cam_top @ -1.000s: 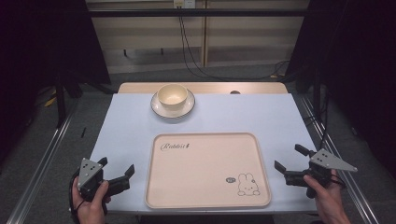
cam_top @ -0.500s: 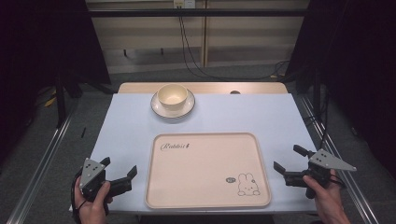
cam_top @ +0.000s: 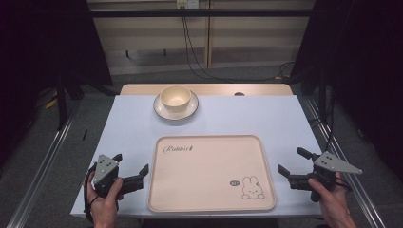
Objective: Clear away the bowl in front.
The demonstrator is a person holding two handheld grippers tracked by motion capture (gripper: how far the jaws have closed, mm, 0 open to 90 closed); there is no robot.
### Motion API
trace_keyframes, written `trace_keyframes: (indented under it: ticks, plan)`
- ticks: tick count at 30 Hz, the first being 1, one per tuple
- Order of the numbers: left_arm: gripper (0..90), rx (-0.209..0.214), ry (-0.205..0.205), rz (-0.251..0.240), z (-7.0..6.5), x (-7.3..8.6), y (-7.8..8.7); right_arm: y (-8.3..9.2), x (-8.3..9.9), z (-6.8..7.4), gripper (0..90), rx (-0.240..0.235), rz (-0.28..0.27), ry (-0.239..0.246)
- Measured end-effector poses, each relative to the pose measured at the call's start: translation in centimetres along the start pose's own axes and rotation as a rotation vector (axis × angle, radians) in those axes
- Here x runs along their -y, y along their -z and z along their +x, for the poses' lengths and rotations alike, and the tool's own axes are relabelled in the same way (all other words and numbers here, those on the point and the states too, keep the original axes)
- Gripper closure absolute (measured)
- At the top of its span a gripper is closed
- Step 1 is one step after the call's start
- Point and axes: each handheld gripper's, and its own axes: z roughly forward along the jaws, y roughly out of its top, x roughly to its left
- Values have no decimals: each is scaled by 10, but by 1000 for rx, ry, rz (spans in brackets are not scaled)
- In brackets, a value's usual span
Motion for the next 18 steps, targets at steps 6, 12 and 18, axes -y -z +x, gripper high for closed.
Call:
trace_keyframes:
  ticks: [6,12,18]
  plan:
    - [21,22,-9,7,-3,-6,-8,0,0,0,24,4,2,-4]
    - [22,42,-21,1,-5,-14,-19,-1,0,0,24,1,-3,0]
    - [23,96,-35,18,-8,-23,-32,-1,-1,0,23,-8,-15,0]
